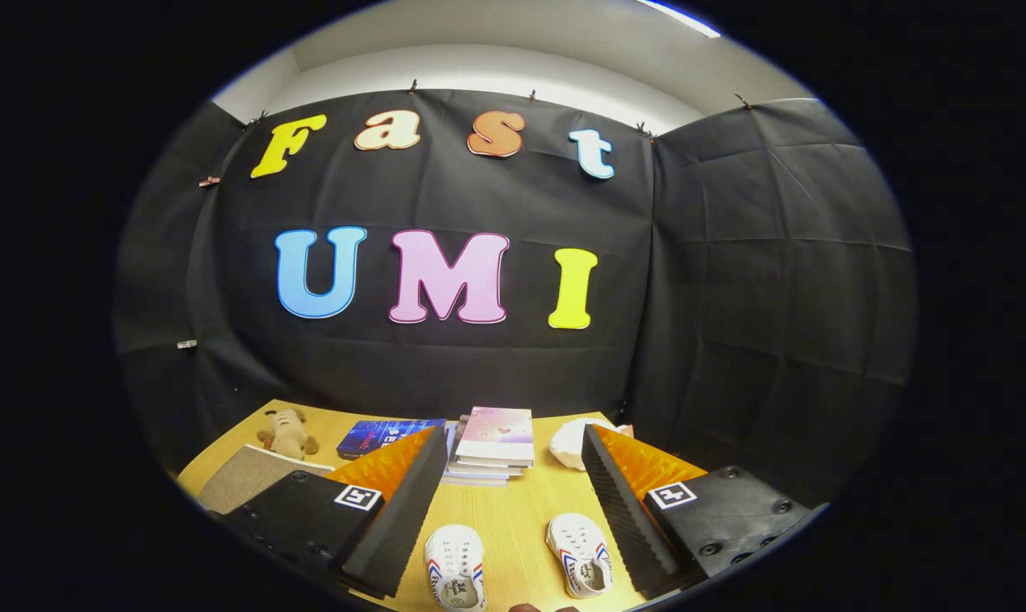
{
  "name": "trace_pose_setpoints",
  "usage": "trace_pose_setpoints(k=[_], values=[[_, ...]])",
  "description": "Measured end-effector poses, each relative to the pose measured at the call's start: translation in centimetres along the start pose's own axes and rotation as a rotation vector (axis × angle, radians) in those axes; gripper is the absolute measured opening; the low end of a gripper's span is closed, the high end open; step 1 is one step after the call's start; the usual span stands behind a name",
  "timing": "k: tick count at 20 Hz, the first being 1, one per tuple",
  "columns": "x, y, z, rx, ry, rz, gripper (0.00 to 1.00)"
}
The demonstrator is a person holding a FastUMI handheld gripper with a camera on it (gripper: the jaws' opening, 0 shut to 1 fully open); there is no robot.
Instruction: Open the storage box then place both shoes into the box .Put the left shoe in first, then the right shoe, with the right side of both shoes facing outward in a uniform manner.
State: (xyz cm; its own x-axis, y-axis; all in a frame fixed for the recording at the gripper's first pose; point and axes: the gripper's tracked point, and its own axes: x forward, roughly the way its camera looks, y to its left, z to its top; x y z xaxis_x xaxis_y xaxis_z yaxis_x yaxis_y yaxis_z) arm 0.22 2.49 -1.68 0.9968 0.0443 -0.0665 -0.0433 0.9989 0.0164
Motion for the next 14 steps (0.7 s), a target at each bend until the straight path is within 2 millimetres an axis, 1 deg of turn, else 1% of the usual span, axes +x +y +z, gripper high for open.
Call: trace_pose_setpoints(k=[3, 8, 10, 11, 14], values=[[0.7, 0.5, -0.3, 0.014, 0.026, 0.037, 0.97], [2.3, 2.4, -2.2, 0.080, 0.147, 0.186, 0.98], [2.5, 3.7, -3.5, 0.131, 0.213, 0.270, 0.98], [2.6, 4.8, -4.3, 0.160, 0.251, 0.326, 0.98], [1.9, 7.7, -7.4, 0.232, 0.376, 0.469, 0.98]])
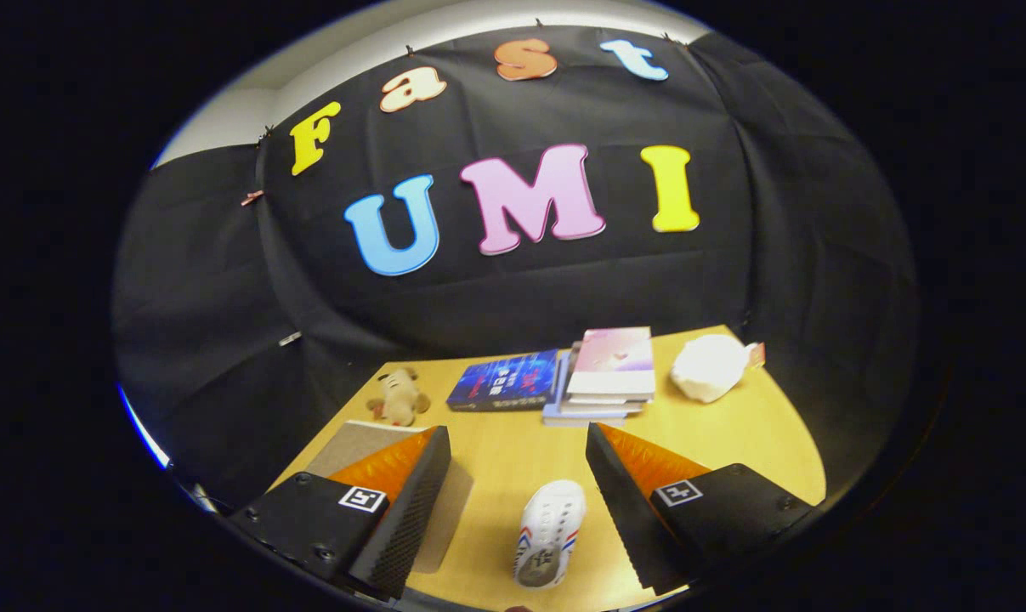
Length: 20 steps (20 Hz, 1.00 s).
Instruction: Open the storage box then place both shoes into the box .Put the left shoe in first, then the right shoe, with the right side of both shoes facing outward in a uniform manner.
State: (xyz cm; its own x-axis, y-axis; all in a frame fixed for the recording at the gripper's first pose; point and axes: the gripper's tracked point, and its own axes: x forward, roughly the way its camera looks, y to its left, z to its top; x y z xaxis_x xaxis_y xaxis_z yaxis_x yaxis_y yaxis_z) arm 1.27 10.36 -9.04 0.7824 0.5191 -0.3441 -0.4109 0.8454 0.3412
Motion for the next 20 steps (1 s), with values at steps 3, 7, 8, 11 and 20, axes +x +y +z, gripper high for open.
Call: trace_pose_setpoints(k=[3, 7, 8, 11, 20], values=[[0.9, 2.1, -3.8, 0.064, 0.123, 0.125, 0.98], [1.4, 5.3, -9.3, 0.148, 0.311, 0.298, 0.98], [1.5, 5.9, -10.4, 0.168, 0.346, 0.334, 0.98], [1.0, 7.9, -13.3, 0.209, 0.445, 0.437, 0.98], [2.4, 11.9, -19.5, 0.357, 0.653, 0.645, 0.97]])
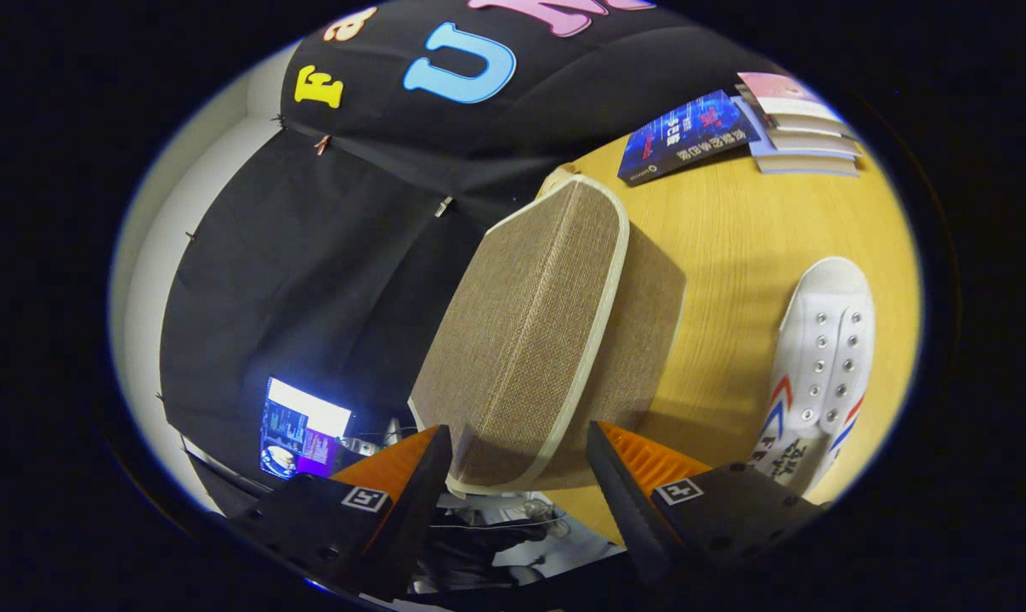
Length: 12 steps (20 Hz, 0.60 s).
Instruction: Open the storage box then place both shoes into the box .Put the left shoe in first, then the right shoe, with the right side of both shoes facing outward in a uniform manner.
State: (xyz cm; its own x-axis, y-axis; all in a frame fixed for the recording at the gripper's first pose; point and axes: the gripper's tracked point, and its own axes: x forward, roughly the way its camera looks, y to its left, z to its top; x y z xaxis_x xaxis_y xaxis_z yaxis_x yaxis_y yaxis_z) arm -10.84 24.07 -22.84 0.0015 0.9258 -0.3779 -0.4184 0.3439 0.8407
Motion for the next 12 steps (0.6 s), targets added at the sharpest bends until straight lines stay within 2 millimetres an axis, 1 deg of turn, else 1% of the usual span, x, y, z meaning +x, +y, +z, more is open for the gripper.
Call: trace_pose_setpoints(k=[1, 4, 7, 9, 12], values=[[0.1, 0.2, -0.1, 0.030, 0.005, 0.018, 0.98], [1.3, 0.8, 0.1, 0.104, 0.017, 0.070, 0.97], [1.9, 1.0, 0.2, 0.157, 0.030, 0.106, 0.96], [1.6, 1.3, 0.5, 0.200, 0.031, 0.132, 0.96], [0.6, 1.8, 0.8, 0.234, 0.032, 0.163, 0.96]])
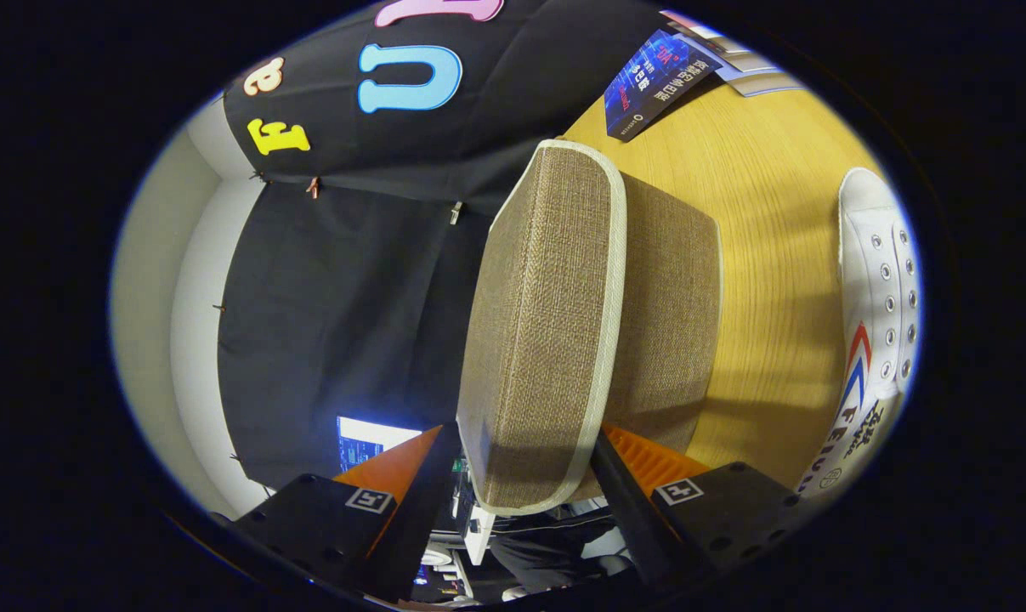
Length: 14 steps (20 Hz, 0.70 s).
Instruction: Open the storage box then place both shoes into the box .Put the left shoe in first, then the right shoe, with the right side of both shoes facing outward in a uniform manner.
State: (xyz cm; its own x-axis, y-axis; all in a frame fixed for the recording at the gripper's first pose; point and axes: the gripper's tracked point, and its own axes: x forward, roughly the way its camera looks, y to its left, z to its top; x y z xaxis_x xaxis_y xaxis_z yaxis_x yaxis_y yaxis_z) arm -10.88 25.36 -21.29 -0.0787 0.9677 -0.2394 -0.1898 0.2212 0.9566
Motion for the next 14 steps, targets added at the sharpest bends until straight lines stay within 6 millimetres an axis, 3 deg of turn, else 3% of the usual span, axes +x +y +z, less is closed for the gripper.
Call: trace_pose_setpoints(k=[2, 4, 5, 7, 9, 10, 12, 14], values=[[-1.2, 0.7, 0.1, 0.038, 0.003, 0.014, 0.96], [-2.7, 2.8, 1.0, 0.070, -0.032, 0.063, 0.95], [-3.1, 3.6, 1.4, 0.079, -0.053, 0.074, 0.88], [-3.7, 4.8, 2.1, 0.090, -0.089, 0.082, 0.87], [-3.5, 5.2, 2.7, 0.106, -0.122, 0.065, 0.66], [-3.3, 5.7, 2.3, 0.115, -0.114, 0.072, 0.60], [-2.8, 6.3, 1.8, 0.127, -0.094, 0.072, 0.59], [-2.0, 6.5, 1.5, 0.120, -0.089, 0.057, 0.37]])
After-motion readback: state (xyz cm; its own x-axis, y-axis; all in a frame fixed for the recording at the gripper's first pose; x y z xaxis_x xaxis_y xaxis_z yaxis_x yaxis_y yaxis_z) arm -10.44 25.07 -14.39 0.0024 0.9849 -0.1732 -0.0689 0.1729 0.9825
